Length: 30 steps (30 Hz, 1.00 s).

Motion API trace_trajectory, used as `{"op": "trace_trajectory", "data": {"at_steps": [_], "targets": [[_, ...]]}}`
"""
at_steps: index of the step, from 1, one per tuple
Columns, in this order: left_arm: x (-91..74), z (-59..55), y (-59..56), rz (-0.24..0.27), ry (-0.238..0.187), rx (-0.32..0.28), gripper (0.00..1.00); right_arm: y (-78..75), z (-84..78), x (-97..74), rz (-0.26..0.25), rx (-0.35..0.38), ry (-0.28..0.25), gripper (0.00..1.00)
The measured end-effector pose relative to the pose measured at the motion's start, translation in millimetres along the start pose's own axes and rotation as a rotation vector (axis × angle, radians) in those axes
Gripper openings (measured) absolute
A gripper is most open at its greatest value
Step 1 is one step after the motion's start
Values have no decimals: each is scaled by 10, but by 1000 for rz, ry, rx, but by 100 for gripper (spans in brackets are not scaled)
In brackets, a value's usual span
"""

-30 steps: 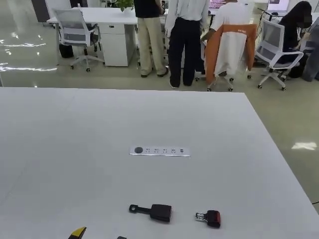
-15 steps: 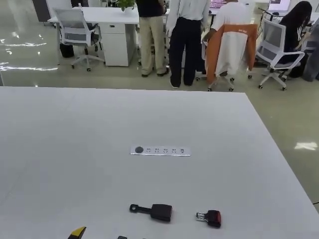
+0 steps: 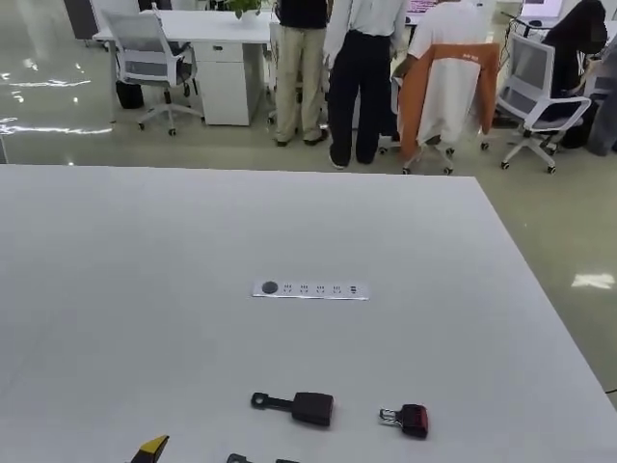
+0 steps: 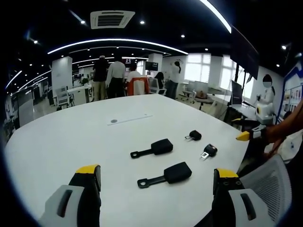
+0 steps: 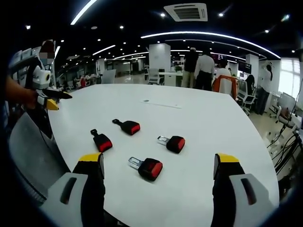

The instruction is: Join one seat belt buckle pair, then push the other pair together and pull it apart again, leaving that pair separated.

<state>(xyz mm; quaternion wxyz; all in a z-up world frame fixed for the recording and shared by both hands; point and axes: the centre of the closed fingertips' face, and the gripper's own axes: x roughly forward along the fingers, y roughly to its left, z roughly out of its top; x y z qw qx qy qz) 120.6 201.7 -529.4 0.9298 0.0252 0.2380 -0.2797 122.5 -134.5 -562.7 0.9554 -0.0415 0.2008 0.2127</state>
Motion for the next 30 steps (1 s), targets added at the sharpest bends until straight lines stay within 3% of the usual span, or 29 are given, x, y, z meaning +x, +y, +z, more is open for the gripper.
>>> {"op": "trace_trajectory", "data": {"at_steps": [2,15,30], "targets": [[-2,33,-36,-3,4,4,100,2,-8,1,3,1,1,96],[44,-14,-16,-11,8,7,100,29,-54,26,11,7,4,96],[102,-23,-122,-34,27,15,100,124,-113,89,53,-3,26,95]]}}
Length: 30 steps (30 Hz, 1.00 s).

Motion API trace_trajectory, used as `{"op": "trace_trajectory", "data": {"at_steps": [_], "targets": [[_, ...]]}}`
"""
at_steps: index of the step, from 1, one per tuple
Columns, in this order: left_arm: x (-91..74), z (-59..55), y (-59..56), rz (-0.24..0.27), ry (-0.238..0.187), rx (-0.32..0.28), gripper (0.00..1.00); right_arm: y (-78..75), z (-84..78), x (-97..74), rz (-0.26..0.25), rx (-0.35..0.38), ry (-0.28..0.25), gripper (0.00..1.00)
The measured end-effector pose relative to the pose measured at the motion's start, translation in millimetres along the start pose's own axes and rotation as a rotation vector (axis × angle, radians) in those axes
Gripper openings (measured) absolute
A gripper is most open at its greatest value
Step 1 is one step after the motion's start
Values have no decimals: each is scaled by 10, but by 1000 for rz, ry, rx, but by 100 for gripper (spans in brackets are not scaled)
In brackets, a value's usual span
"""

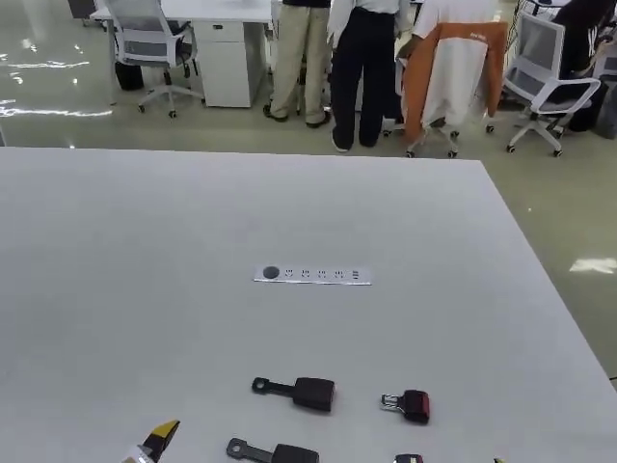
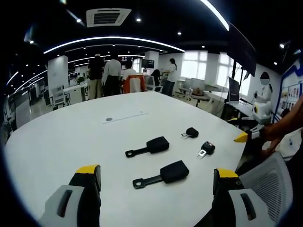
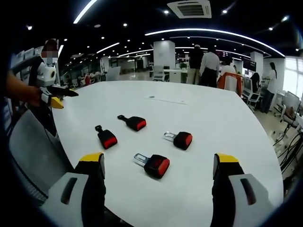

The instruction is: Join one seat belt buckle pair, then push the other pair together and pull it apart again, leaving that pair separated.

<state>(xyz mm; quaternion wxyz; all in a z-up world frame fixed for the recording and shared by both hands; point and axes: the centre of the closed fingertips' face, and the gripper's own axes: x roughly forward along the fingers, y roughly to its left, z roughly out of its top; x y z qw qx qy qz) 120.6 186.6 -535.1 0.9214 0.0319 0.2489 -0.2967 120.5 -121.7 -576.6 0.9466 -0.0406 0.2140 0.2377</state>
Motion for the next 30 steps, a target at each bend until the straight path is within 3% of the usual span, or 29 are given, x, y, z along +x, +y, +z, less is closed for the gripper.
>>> {"op": "trace_trajectory", "data": {"at_steps": [10,15,25,30], "targets": [[110,-57,-38,-27,29,22,100,96,61,63,25,-11,17,94],[187,-140,-44,-39,36,18,100,145,6,121,44,-12,32,93],[320,-62,-135,-62,46,25,100,197,-69,229,79,-26,54,93],[394,-120,-131,-76,57,33,100,202,-91,302,94,-30,61,92]]}}
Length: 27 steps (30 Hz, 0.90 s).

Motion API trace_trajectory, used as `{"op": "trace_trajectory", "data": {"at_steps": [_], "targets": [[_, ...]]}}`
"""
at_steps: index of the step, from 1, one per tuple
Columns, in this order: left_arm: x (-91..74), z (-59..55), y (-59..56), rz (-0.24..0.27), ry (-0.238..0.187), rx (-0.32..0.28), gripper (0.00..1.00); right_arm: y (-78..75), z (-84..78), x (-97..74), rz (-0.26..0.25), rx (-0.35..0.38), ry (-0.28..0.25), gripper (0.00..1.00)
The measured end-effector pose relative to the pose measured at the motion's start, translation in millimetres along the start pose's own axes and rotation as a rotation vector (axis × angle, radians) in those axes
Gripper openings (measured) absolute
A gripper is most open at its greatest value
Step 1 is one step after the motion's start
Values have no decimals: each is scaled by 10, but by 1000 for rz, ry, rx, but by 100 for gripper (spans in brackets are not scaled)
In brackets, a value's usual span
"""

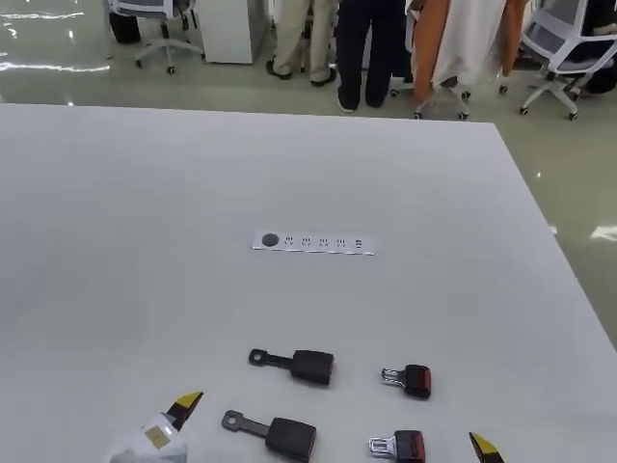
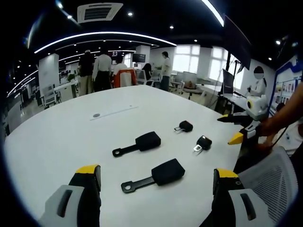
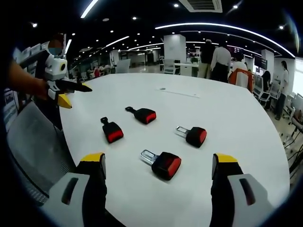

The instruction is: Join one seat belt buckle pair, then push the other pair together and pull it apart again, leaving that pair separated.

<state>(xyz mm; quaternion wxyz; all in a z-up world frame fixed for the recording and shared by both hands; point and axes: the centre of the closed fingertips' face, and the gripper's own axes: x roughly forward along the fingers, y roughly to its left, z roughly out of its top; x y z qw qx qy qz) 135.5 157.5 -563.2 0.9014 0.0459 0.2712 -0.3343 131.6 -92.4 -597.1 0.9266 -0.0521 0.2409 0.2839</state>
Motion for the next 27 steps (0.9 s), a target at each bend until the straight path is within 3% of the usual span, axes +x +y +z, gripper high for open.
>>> {"op": "trace_trajectory", "data": {"at_steps": [11,19,27], "targets": [[178,-65,-27,-41,37,25,100,45,-80,184,58,-27,33,91],[332,-49,-149,-87,61,44,100,60,-89,306,103,-55,54,90],[500,-123,-144,-131,85,74,98,22,-135,409,142,-75,81,89]]}}
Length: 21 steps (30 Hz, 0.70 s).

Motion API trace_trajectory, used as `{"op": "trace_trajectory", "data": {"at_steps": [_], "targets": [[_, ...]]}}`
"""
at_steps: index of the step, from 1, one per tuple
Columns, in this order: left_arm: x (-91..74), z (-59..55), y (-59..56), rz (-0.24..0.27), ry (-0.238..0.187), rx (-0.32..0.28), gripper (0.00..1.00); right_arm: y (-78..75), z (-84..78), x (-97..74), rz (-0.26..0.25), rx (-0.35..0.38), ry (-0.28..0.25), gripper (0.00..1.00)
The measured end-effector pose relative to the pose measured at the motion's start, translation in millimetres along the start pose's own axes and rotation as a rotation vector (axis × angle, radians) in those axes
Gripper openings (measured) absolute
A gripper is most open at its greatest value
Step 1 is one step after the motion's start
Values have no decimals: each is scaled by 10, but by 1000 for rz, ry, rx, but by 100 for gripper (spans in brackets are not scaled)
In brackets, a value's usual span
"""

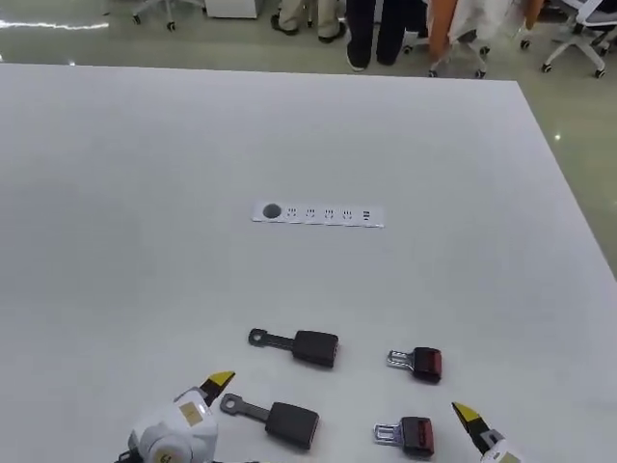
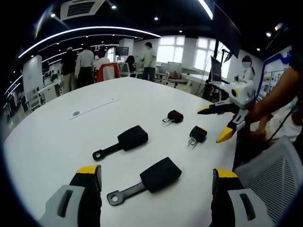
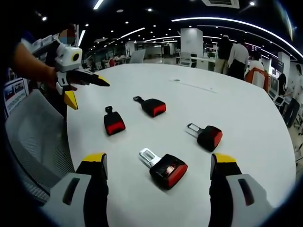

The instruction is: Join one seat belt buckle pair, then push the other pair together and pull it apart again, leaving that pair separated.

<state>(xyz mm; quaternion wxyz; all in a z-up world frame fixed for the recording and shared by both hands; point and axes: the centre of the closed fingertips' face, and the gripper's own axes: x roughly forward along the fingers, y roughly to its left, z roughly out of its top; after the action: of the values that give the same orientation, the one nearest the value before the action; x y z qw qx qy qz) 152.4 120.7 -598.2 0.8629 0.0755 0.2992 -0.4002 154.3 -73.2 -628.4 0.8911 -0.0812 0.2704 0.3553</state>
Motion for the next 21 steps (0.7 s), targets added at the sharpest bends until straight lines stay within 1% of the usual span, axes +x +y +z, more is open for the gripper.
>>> {"op": "trace_trajectory", "data": {"at_steps": [2,4,6,8,9,10,11,13,16,18,20,21], "targets": [[60,-19,-24,-16,13,11,98,3,-8,28,9,-7,7,89],[112,-48,-33,-29,15,22,98,13,-13,55,24,-10,10,89],[158,-43,-47,-39,24,21,97,12,-24,75,31,-16,15,89],[175,-81,-48,-54,34,32,97,11,-51,99,47,-16,27,89],[177,-71,-56,-60,37,33,97,7,-65,108,54,-21,30,89],[188,-64,-79,-79,46,33,95,6,-84,119,65,-27,37,88],[199,-77,-74,-84,51,34,94,1,-97,127,71,-30,43,88],[232,-113,-54,-89,60,55,95,-8,-108,142,85,-35,48,88],[289,-168,-8,-101,68,59,95,-37,-159,169,105,-44,64,88],[310,-167,-11,-113,82,69,95,-63,-186,190,116,-51,71,87],[367,-210,5,-128,91,81,95,-68,-193,210,132,-53,76,87],[383,-190,-19,-141,99,94,95,-70,-196,218,138,-57,78,87]]}}
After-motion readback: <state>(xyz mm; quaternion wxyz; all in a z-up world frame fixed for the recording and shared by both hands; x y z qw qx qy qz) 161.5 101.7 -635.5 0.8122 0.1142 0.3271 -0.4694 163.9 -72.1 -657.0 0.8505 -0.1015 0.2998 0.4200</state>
